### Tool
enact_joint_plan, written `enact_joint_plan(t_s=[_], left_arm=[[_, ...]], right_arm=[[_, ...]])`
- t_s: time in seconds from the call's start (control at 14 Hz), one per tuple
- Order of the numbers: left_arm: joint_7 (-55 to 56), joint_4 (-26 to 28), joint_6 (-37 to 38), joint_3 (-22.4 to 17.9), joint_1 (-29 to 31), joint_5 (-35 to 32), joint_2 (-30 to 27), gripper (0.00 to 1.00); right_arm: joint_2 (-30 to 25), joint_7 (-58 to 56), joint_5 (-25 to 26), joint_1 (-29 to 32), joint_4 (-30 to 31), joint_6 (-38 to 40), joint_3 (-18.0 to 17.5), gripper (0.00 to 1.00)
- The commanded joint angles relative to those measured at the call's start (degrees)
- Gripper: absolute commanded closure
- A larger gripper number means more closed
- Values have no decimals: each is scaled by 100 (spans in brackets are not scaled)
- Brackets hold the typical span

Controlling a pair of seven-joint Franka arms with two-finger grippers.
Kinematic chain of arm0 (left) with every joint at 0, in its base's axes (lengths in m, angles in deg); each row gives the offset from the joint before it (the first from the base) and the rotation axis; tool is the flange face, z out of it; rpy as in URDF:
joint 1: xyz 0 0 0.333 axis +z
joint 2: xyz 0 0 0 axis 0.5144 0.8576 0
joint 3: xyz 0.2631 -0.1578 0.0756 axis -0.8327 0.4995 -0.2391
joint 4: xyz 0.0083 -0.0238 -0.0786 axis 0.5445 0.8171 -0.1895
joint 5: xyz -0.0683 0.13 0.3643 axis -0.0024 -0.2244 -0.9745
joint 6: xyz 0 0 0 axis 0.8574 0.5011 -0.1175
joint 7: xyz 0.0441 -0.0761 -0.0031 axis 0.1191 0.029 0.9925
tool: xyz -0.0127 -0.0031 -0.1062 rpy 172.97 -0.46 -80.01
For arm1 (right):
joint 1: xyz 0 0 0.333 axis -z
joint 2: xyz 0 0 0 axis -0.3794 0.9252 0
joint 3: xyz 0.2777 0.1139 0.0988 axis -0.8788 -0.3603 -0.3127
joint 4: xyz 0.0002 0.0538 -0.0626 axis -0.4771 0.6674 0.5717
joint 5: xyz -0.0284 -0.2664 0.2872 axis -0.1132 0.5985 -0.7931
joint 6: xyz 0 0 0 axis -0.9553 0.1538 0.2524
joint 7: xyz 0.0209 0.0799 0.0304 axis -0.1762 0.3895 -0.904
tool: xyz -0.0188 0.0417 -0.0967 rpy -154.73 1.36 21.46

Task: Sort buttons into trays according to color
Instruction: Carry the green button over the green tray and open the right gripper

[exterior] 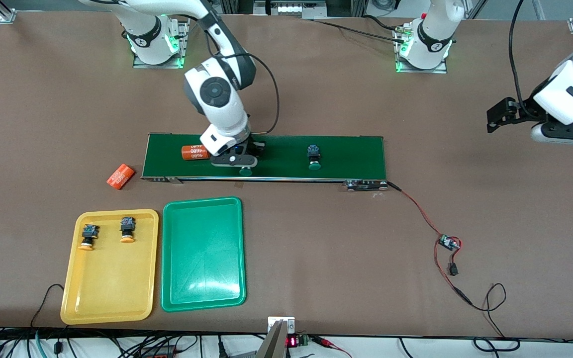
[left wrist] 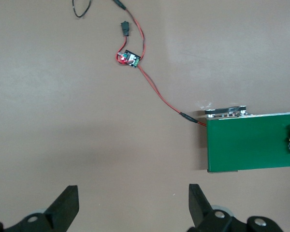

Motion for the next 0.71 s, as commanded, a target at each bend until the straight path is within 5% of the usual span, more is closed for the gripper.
enact_joint_plan(t_s=[0.0, 0.64], left_arm=[[41, 164, -48, -3, 97, -52, -194, 0], [41, 217, -180, -65, -53, -52, -308, 0]], right_arm=[[-287, -502, 65, 281, -529, 872, 222, 86], [828, -2058, 513, 1397, -1429, 419, 337, 85]])
